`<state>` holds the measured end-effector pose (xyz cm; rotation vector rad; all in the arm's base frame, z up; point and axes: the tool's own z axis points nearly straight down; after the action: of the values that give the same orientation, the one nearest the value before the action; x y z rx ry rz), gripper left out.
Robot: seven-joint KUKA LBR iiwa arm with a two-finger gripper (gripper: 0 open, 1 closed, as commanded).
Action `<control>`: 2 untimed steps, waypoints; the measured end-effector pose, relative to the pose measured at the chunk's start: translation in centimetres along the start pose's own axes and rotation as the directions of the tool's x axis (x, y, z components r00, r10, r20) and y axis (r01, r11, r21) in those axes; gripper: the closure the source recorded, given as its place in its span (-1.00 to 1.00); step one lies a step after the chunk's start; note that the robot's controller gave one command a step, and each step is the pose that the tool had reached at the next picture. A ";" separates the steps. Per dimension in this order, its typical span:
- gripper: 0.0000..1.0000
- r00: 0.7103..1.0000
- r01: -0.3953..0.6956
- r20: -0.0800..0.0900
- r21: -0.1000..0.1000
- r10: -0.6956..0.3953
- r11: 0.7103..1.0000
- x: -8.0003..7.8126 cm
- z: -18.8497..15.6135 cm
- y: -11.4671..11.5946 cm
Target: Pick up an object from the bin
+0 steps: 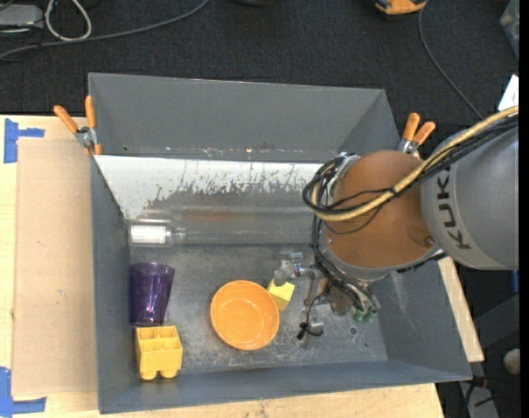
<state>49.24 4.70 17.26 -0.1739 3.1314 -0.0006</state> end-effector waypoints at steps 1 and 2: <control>-1.00 0.994 0.110 -0.011 -0.004 -0.110 0.994 1.7 4.2 5.2; -1.00 0.948 0.319 -0.002 -0.003 -0.319 0.948 0.9 8.6 6.0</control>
Offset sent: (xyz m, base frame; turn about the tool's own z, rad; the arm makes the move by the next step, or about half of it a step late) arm -0.0156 0.0610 -0.1018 -0.3515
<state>47.71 10.52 8.61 -0.6789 3.0647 0.0021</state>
